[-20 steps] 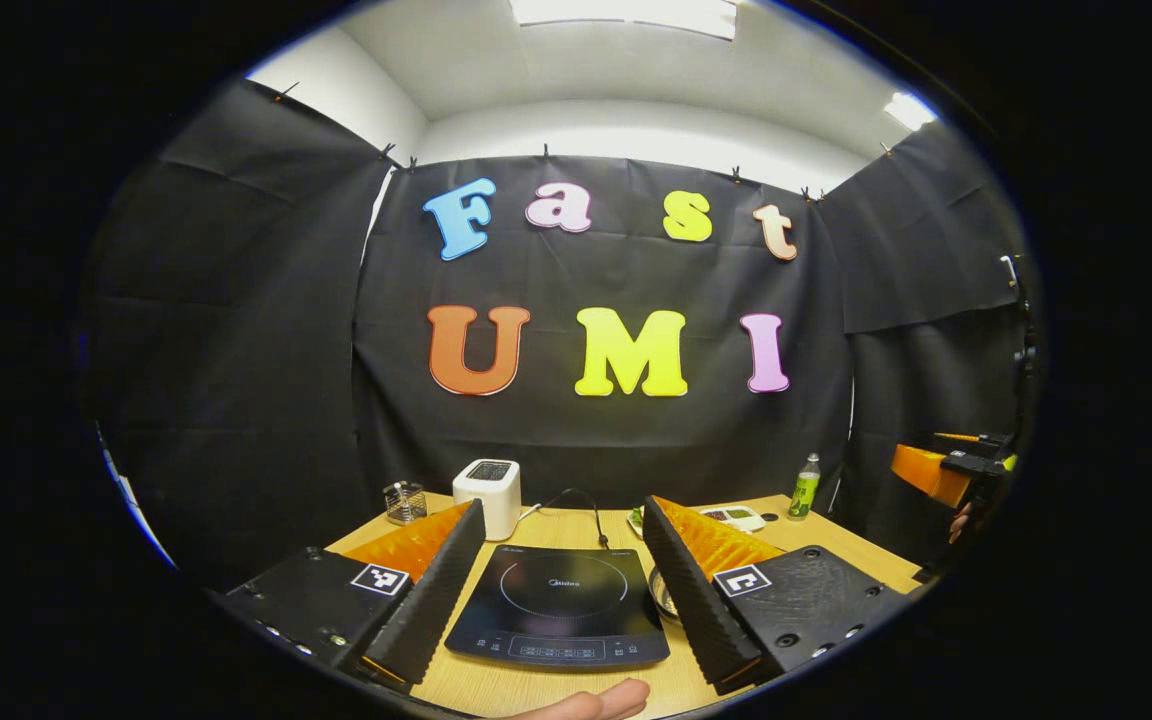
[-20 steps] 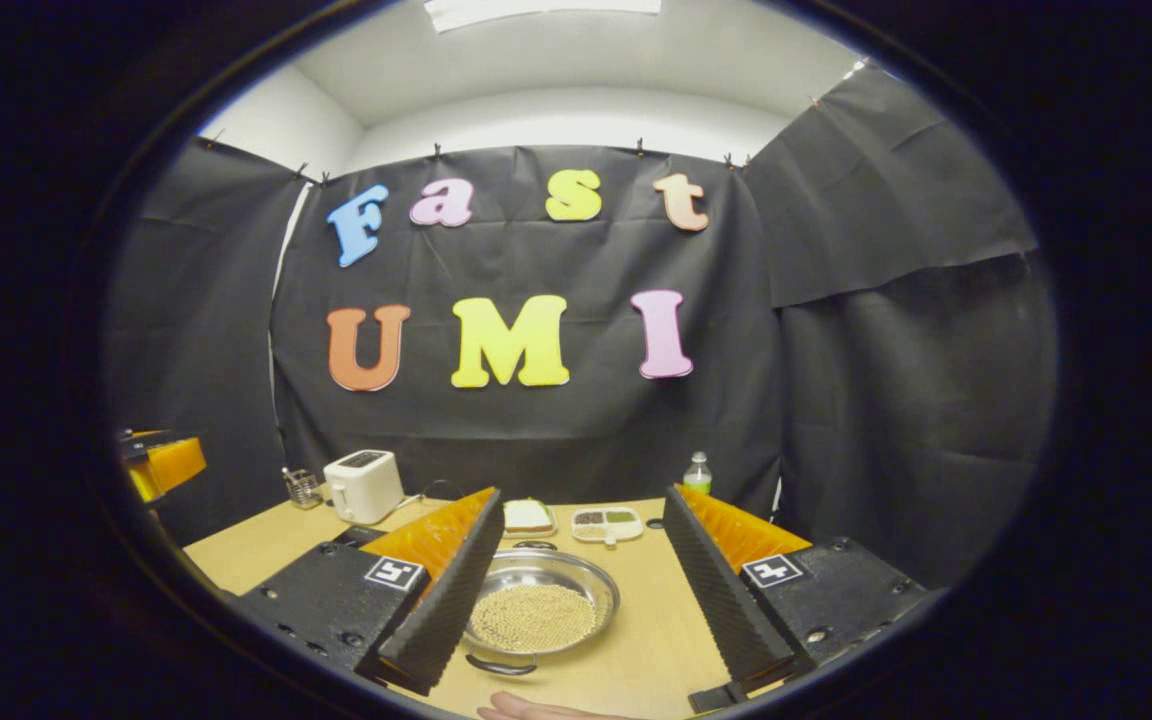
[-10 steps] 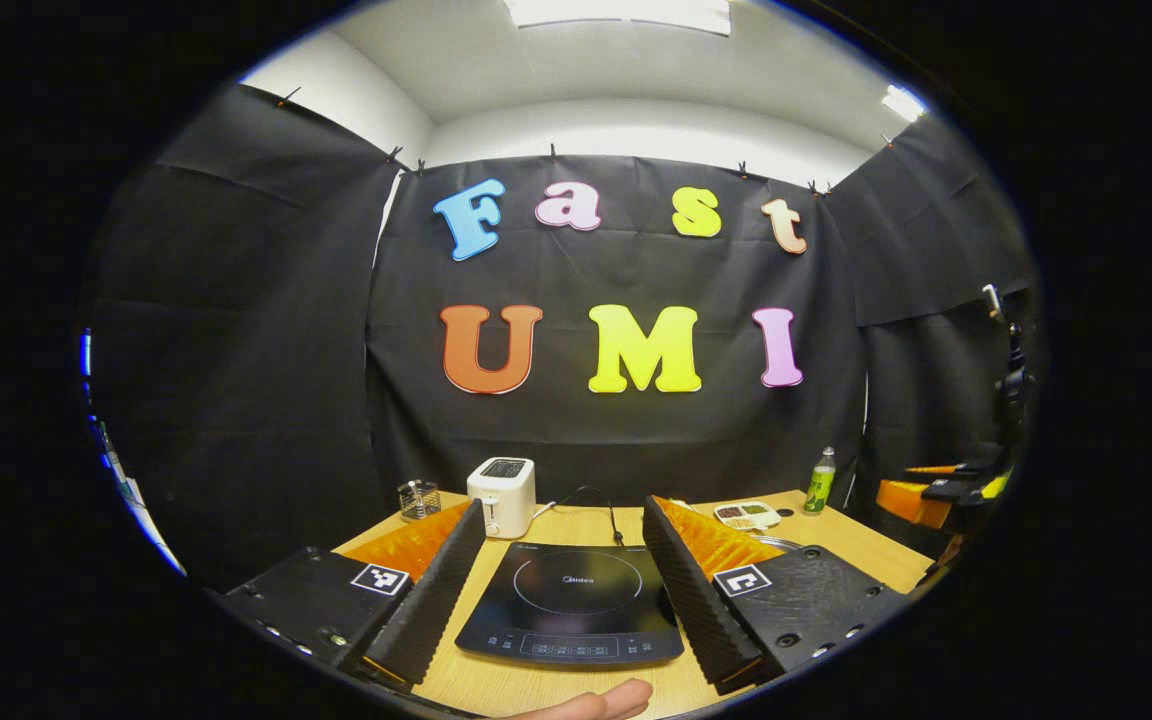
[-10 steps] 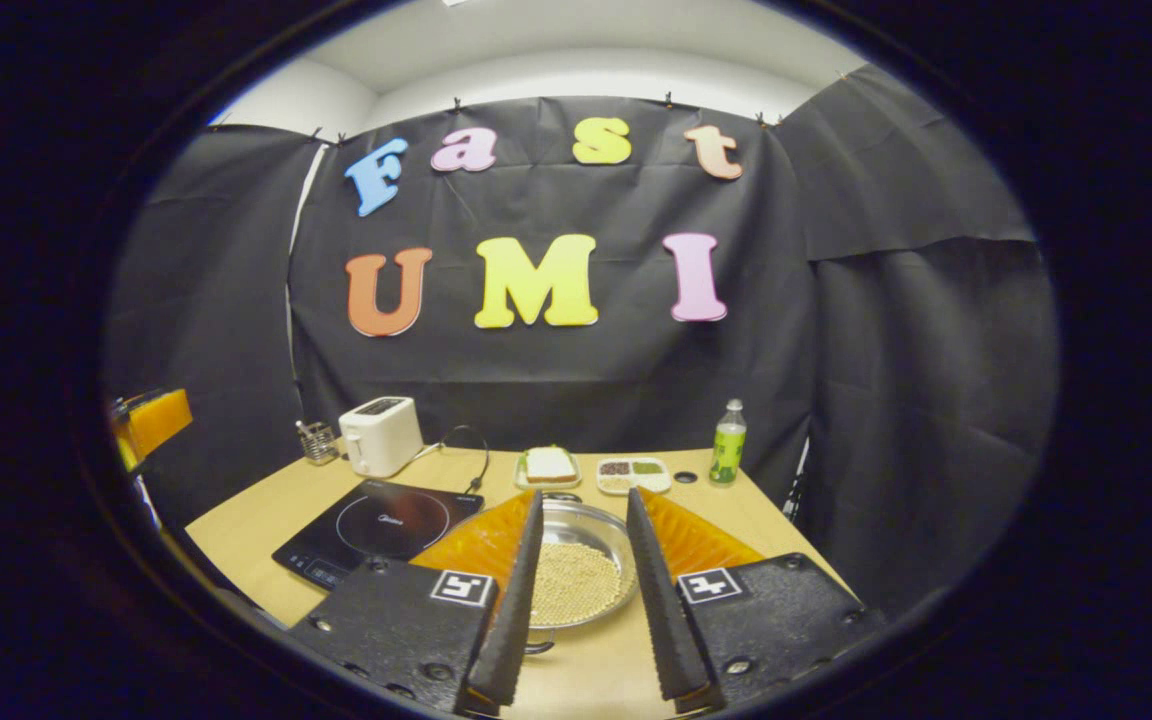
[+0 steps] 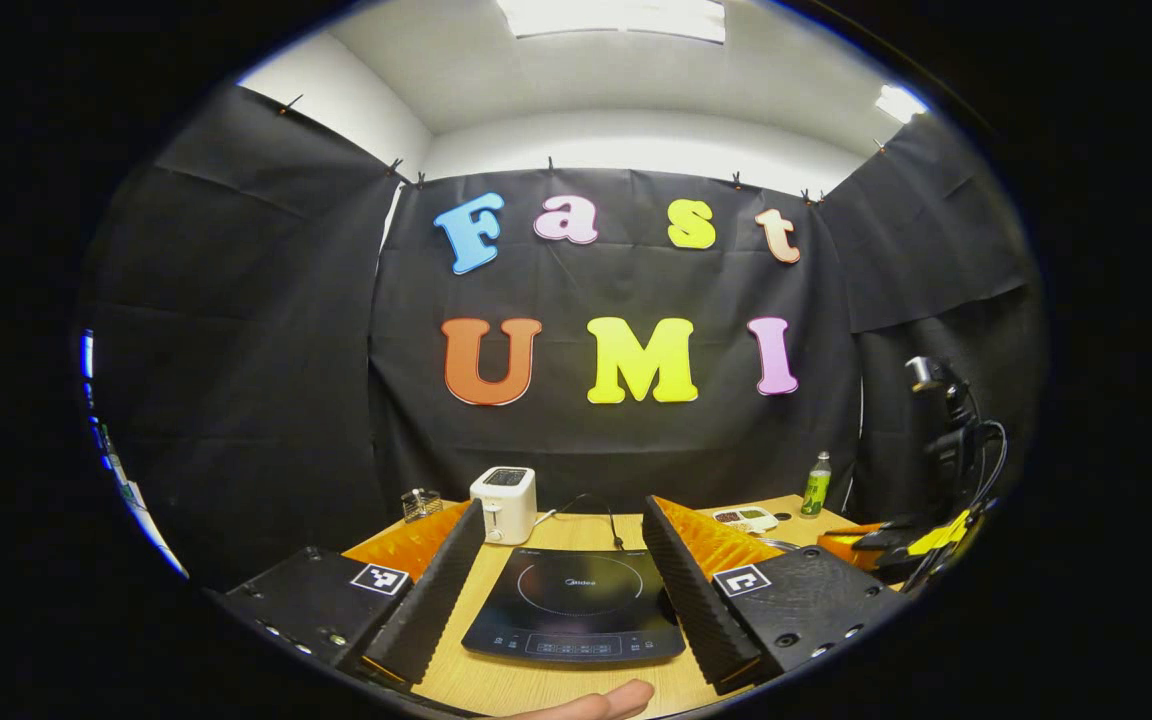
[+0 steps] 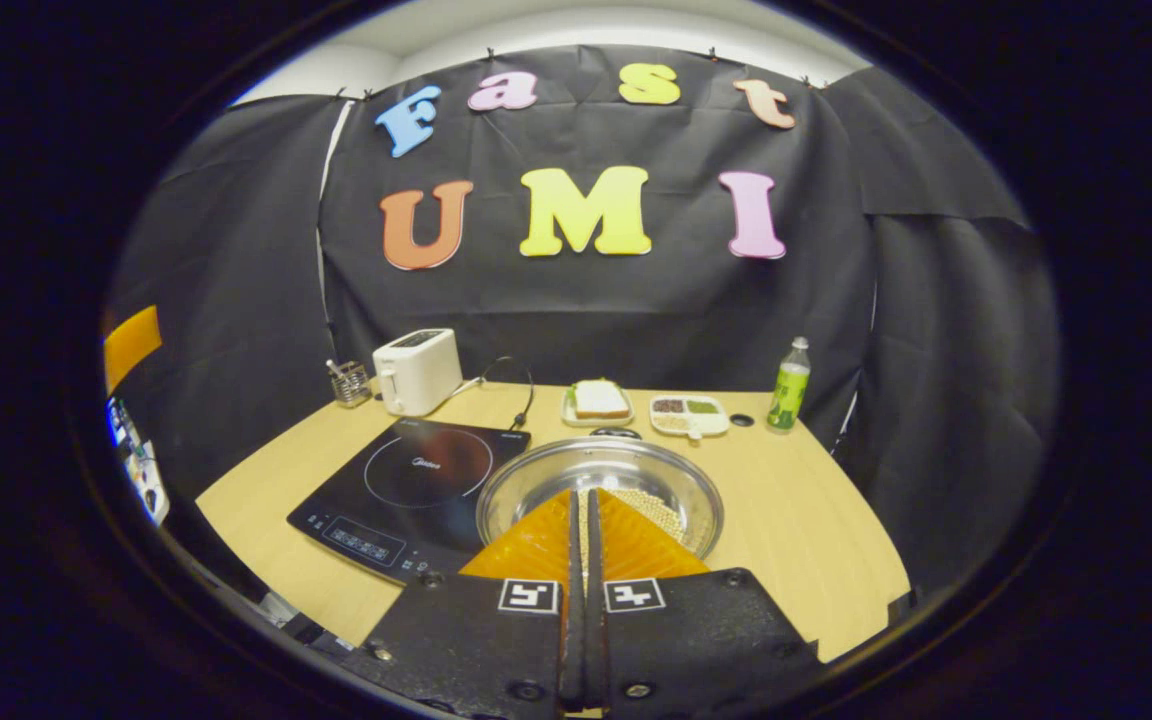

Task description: First push the handle of the pot to place it horizontally, then grasp the pot with both hands and set it on the induction cooktop.

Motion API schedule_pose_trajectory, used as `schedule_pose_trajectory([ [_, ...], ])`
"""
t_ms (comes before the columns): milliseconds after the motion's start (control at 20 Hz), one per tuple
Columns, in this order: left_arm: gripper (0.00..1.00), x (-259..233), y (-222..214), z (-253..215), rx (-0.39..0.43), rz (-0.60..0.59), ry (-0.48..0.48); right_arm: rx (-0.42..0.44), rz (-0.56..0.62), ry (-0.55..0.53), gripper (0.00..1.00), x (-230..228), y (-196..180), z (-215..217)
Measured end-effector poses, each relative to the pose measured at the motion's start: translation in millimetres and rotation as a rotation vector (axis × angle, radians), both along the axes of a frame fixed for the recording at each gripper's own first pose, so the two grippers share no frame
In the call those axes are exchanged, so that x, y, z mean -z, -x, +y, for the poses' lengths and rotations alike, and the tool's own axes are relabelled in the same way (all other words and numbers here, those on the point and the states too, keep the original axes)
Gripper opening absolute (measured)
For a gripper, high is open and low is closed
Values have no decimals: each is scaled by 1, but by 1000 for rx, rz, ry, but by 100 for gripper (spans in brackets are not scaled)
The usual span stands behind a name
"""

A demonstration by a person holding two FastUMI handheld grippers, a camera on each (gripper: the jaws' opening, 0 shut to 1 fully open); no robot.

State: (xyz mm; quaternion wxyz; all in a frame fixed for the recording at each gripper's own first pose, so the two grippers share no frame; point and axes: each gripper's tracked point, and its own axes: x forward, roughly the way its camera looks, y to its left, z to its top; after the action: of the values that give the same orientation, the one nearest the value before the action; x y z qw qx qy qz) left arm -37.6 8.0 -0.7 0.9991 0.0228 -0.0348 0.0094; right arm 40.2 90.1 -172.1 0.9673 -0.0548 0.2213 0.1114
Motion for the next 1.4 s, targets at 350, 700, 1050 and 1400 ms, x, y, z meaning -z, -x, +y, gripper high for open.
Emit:
schedule_pose_trajectory([
  [350,95,-2,11,9,5,-9,39,-111,257,-15,4,81,7,51],
  [700,95,-3,23,18,11,-15,53,-87,438,-22,4,137,11,60],
  [1050,95,-7,29,32,0,-23,28,-66,447,-4,4,156,13,44],
  [1400,95,-23,34,37,-15,-51,38,-31,428,29,1,158,13,13],
])
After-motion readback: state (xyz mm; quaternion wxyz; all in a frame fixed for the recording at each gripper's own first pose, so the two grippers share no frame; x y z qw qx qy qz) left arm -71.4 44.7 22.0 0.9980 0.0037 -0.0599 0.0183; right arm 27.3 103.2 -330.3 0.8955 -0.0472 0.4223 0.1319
